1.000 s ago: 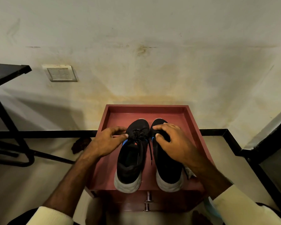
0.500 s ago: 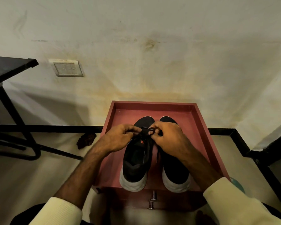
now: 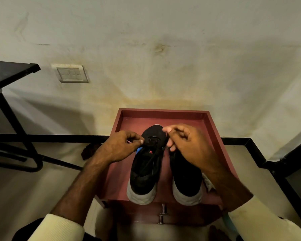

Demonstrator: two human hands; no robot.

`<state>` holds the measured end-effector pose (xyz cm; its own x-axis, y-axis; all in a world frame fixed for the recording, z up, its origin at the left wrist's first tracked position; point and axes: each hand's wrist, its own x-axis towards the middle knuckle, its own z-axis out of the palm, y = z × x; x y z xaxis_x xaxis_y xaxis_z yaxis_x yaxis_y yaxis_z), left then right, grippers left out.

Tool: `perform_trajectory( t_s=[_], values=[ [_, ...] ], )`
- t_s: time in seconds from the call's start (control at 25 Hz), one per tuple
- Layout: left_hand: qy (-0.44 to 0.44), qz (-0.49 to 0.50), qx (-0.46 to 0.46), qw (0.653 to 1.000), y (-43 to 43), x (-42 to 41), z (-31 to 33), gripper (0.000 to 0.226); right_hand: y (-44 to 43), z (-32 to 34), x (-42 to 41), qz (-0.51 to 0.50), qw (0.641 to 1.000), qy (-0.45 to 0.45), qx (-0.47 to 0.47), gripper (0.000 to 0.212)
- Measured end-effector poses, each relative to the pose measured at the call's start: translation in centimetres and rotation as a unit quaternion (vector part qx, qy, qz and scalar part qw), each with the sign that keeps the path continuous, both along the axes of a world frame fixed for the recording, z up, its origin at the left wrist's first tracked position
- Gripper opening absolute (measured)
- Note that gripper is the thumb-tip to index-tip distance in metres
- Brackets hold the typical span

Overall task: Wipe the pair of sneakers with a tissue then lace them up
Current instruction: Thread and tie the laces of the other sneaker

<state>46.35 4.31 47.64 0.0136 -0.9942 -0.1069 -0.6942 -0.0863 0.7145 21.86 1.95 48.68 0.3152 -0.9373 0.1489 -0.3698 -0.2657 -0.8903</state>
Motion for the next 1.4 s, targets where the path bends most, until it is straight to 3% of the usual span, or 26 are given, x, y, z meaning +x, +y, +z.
perform_trajectory(
  t_s=[0.08,0.24,0.44,0.6,0.64,0.72,0.88,1.2,1.32,1.4],
  values=[
    [0.009,-0.01,0.019,1.0,-0.1,0.3,-0.3,0.018,-0.9,-0.4,-0.9,-0.081,0.994,0.048,-0.058,0.014],
    [-0.028,-0.008,0.005,1.0,-0.5,0.0,-0.4,0.012,-0.1,-2.0,1.2,0.046,0.99,0.108,-0.075,0.03],
    [-0.078,0.004,-0.015,0.997,-0.4,-0.2,-0.8,0.009,-0.5,-2.8,2.3,0.017,0.993,0.106,-0.042,0.015],
    [-0.086,0.002,-0.025,0.996,-0.5,-0.4,-1.2,0.009,0.5,-2.6,2.3,0.055,0.981,0.176,-0.054,0.059],
    [-0.082,0.002,-0.026,0.996,-0.6,-0.5,-1.3,0.009,0.7,-2.8,2.5,0.066,0.974,0.205,-0.075,0.059],
    [-0.074,0.005,-0.03,0.997,-0.7,-0.6,-1.4,0.009,0.7,-3.3,2.8,0.069,0.965,0.221,-0.123,0.041],
    [-0.073,0.004,-0.033,0.997,-0.7,-0.4,-1.8,0.009,0.2,-3.2,2.8,0.043,0.968,0.212,-0.128,0.019],
    [-0.092,0.024,-0.017,0.995,-0.4,0.3,-1.6,0.008,-1.2,-2.5,0.0,0.007,0.995,0.101,-0.024,0.017],
    [-0.081,-0.001,-0.02,0.996,-0.1,0.2,-1.4,0.008,-0.6,-2.0,-0.3,0.022,0.997,0.06,0.03,0.014],
    [-0.075,0.004,-0.025,0.997,-0.1,0.0,-1.1,0.008,0.2,-1.7,0.5,0.056,0.995,-0.013,0.087,0.013]
  ],
)
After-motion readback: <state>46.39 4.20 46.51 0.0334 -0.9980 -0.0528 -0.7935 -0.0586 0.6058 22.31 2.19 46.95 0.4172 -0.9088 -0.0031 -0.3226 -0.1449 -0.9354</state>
